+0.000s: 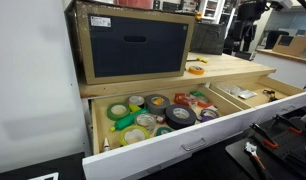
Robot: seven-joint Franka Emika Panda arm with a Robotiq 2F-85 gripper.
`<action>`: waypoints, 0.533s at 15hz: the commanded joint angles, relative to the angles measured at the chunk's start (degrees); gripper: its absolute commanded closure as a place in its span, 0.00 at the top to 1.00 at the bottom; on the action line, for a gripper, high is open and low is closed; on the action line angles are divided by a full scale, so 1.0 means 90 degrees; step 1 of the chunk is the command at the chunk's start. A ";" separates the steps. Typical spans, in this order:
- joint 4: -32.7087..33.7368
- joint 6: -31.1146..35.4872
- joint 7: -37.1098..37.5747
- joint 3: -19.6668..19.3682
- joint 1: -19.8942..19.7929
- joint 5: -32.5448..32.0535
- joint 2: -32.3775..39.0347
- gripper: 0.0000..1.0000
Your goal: Remove the orange tape from the drawer
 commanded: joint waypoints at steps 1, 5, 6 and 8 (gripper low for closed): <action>-0.0016 -0.0437 -0.0078 -0.0016 -0.0047 0.0175 -0.0217 1.00; 0.0113 -0.0692 0.0064 0.0074 -0.0016 0.0263 -0.0102 1.00; 0.0160 -0.0803 0.0067 0.0069 -0.0033 0.0272 -0.0107 1.00; 0.0235 -0.0910 0.0172 0.0105 -0.0038 0.0318 -0.0060 1.00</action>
